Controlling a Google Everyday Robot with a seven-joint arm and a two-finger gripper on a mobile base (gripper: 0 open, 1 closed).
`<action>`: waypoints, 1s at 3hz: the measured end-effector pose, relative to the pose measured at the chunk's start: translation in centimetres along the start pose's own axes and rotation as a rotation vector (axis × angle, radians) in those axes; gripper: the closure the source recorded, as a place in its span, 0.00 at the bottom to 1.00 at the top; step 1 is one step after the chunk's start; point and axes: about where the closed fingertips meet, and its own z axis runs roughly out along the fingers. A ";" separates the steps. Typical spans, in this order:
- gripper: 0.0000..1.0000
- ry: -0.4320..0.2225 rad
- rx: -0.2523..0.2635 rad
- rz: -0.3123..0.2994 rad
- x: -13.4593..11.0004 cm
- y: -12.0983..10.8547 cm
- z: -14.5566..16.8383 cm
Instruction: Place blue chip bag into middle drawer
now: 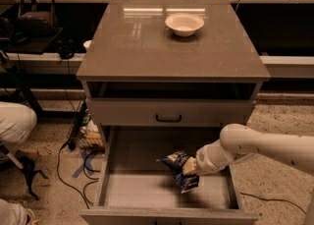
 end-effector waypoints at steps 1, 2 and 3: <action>0.15 -0.006 0.006 0.021 0.0 -0.7 0.0; 0.00 -0.049 -0.019 0.080 -0.4 -3.2 -2.4; 0.00 -0.154 -0.032 0.107 -1.1 -6.6 -8.5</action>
Offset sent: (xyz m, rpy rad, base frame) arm 0.0128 -0.0963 0.0187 0.0685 -0.0179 -0.2043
